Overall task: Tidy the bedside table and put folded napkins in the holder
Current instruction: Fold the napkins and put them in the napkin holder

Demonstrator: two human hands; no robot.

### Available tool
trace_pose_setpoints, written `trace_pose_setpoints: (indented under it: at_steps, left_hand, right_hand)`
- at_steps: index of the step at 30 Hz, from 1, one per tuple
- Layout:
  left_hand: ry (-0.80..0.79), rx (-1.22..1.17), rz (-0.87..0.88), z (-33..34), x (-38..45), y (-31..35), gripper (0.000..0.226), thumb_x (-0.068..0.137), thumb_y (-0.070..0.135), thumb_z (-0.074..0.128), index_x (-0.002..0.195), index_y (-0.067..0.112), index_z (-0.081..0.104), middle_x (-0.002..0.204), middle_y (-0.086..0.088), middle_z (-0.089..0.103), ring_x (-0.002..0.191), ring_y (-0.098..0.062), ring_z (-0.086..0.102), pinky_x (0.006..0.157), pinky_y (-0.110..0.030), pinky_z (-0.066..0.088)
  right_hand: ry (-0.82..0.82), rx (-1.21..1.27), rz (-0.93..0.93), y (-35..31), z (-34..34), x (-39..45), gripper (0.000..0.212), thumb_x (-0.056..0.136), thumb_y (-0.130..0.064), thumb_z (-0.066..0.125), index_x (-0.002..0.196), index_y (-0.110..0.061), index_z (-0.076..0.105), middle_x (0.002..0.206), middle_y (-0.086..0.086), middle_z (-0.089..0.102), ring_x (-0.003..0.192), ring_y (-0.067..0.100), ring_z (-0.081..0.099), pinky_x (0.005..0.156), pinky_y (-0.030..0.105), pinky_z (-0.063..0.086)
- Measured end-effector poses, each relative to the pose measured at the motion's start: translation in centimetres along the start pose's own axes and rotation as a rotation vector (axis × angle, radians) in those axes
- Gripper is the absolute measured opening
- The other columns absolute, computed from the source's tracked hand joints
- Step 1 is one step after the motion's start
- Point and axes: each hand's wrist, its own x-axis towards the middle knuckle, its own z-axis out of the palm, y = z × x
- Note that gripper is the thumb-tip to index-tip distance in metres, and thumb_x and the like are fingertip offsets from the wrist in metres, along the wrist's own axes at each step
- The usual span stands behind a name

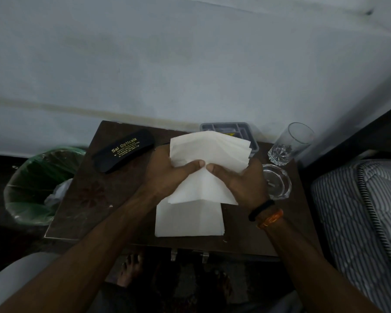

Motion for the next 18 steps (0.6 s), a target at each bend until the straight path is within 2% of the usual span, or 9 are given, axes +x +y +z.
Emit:
trace_pose_setpoints:
  at_steps: [1, 3, 7, 8, 11, 12, 14, 16, 18]
  left_hand:
    - [-0.004, -0.035, 0.016, 0.0, -0.1, 0.2, 0.047, 0.073, 0.029, 0.084, 0.107, 0.038, 0.053, 0.110, 0.012, 0.061, 0.101, -0.009, 0.061, 0.086, -0.032, 0.055]
    - [-0.038, -0.073, 0.054, 0.1, -0.3, 0.5, 0.046, 0.073, 0.021, 0.084, 0.092, 0.044, 0.049, 0.096, 0.023, 0.056, 0.089, 0.001, 0.058, 0.074, -0.018, 0.049]
    - [-0.017, -0.103, 0.059, 0.0, 0.1, 0.4, 0.045, 0.072, 0.014, 0.083, 0.096, 0.040, 0.056, 0.098, 0.015, 0.064, 0.091, -0.004, 0.065, 0.066, -0.015, 0.054]
    - [-0.033, -0.119, 0.038, 0.0, 0.2, 0.2, 0.042, 0.074, 0.012, 0.081, 0.099, 0.038, 0.059, 0.100, 0.011, 0.067, 0.090, -0.007, 0.066, 0.066, -0.016, 0.057]
    - [-0.095, -0.131, -0.001, 0.3, 0.2, 0.3, 0.044, 0.080, 0.013, 0.076, 0.121, 0.023, 0.062, 0.112, -0.001, 0.069, 0.098, -0.018, 0.068, 0.080, -0.037, 0.060]
    - [-0.105, -0.132, -0.005, 0.3, 0.1, 0.4, 0.046, 0.082, 0.012, 0.074, 0.125, 0.022, 0.060, 0.113, 0.000, 0.069, 0.100, -0.018, 0.067, 0.080, -0.037, 0.059]
    - [-0.142, -0.169, -0.005, 0.5, 0.2, 0.6, 0.043, 0.086, 0.009, 0.067, 0.125, 0.027, 0.059, 0.113, 0.003, 0.068, 0.103, -0.016, 0.065, 0.079, -0.031, 0.056]
    - [-0.177, -0.211, -0.018, 0.8, 0.2, 0.8, 0.040, 0.090, 0.008, 0.061, 0.120, 0.034, 0.056, 0.113, 0.007, 0.066, 0.105, -0.011, 0.063, 0.080, -0.027, 0.052]
    - [-0.191, -0.253, -0.056, 1.2, 0.1, 0.9, 0.034, 0.092, 0.015, 0.059, 0.118, 0.036, 0.053, 0.114, 0.005, 0.065, 0.106, -0.014, 0.062, 0.083, -0.031, 0.052]
  right_hand:
    - [0.017, -0.036, -0.012, -0.3, 0.0, 0.1, 0.033, 0.073, -0.014, 0.084, 0.096, -0.030, 0.069, 0.100, -0.007, 0.073, 0.093, 0.012, 0.072, 0.078, 0.035, 0.061]
    - [0.047, -0.068, -0.019, -0.6, 0.1, 0.2, 0.034, 0.071, -0.019, 0.086, 0.099, -0.028, 0.069, 0.100, -0.006, 0.073, 0.093, 0.012, 0.072, 0.077, 0.036, 0.061]
    - [0.074, -0.034, 0.020, -0.8, 0.8, 0.4, 0.044, 0.070, -0.017, 0.087, 0.111, -0.015, 0.069, 0.105, 0.000, 0.074, 0.096, 0.016, 0.071, 0.081, 0.042, 0.060]
    - [0.078, -0.013, 0.049, -0.7, 1.0, 0.4, 0.044, 0.071, -0.014, 0.086, 0.111, -0.016, 0.068, 0.105, 0.000, 0.074, 0.096, 0.016, 0.071, 0.081, 0.044, 0.060]
    - [0.093, -0.009, 0.090, -0.8, 1.9, 0.3, 0.044, 0.071, -0.012, 0.083, 0.111, -0.022, 0.066, 0.105, -0.003, 0.073, 0.094, 0.014, 0.070, 0.080, 0.045, 0.060]
    - [0.097, -0.028, 0.088, -0.9, 2.2, 0.2, 0.045, 0.071, -0.014, 0.082, 0.112, -0.023, 0.065, 0.105, -0.004, 0.072, 0.095, 0.013, 0.070, 0.079, 0.043, 0.060]
    - [0.096, -0.050, 0.069, -1.2, 2.6, 0.1, 0.048, 0.070, -0.012, 0.076, 0.114, -0.024, 0.062, 0.105, -0.006, 0.071, 0.097, 0.013, 0.068, 0.077, 0.034, 0.059]
    - [0.075, -0.092, 0.034, -1.7, 2.9, -0.1, 0.051, 0.073, -0.003, 0.070, 0.117, -0.025, 0.055, 0.104, -0.006, 0.068, 0.094, 0.010, 0.066, 0.068, 0.017, 0.053]
    - [0.047, -0.168, 0.003, -2.0, 3.2, -0.3, 0.052, 0.075, -0.003, 0.069, 0.119, -0.023, 0.050, 0.103, -0.005, 0.065, 0.089, 0.009, 0.064, 0.059, 0.008, 0.048]
